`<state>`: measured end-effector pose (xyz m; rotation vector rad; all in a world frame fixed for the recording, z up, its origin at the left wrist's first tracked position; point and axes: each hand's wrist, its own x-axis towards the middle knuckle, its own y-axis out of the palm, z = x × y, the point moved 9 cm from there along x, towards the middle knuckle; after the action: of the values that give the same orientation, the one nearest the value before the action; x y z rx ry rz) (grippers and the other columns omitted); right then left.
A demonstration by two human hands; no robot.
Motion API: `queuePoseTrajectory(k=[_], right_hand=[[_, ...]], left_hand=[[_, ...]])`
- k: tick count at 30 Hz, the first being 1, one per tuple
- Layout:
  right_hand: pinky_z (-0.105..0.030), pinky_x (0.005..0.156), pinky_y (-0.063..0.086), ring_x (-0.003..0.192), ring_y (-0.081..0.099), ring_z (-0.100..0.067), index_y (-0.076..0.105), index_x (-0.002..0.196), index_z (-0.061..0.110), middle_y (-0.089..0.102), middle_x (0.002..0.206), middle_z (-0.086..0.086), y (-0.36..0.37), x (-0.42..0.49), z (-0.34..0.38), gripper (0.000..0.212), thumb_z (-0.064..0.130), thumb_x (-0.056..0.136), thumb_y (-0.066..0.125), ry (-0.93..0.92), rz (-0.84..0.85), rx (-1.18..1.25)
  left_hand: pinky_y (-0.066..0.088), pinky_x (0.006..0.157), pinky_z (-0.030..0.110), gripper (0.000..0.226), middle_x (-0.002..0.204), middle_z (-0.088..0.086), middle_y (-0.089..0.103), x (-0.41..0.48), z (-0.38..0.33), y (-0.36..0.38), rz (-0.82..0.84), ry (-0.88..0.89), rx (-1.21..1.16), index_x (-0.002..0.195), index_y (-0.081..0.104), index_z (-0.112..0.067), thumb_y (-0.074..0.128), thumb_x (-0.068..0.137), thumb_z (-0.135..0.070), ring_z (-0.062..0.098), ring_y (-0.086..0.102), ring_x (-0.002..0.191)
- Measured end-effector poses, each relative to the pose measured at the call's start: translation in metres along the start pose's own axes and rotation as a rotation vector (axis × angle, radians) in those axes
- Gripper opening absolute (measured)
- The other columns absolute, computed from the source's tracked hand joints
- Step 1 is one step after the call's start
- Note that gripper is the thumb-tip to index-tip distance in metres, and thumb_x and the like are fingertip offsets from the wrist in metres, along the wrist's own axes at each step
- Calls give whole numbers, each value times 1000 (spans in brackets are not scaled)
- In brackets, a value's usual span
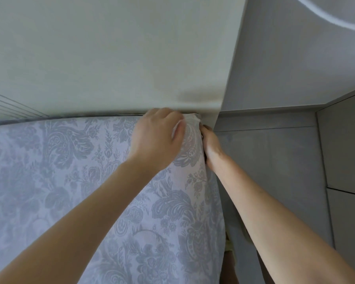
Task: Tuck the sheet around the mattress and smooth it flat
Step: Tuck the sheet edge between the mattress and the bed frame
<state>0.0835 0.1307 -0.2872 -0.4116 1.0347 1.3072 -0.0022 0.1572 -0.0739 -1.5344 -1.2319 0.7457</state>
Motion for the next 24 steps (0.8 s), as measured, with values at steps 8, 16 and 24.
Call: queuePoseTrajectory(k=[8, 16, 24], right_hand=[[-32, 85, 48, 97, 59, -22, 51, 125, 9, 61, 108, -1, -52, -21, 33, 49, 32, 84, 62, -151, -335, -374], [-23, 95, 43, 108, 59, -13, 48, 127, 16, 65, 105, 2, -92, -98, -16, 27, 21, 102, 39, -217, -223, -123], [-35, 112, 33, 128, 44, -4, 37, 137, 36, 48, 139, 9, -57, -108, -87, 44, 48, 94, 39, -157, -98, -67]], left_hand=[[12, 117, 28, 46, 153, -6, 32, -20, 52, 91, 574, -151, 0, 143, 36, -28, 27, 101, -41, 12, 24, 143], [52, 76, 40, 38, 90, 12, 68, 12, -48, 71, 325, 427, 127, 95, 68, -5, 34, 84, -19, 34, 62, 84], [41, 76, 32, 47, 115, 11, 63, -4, -57, 184, 1040, 585, 658, 144, 31, -27, 33, 98, -18, 31, 58, 104]])
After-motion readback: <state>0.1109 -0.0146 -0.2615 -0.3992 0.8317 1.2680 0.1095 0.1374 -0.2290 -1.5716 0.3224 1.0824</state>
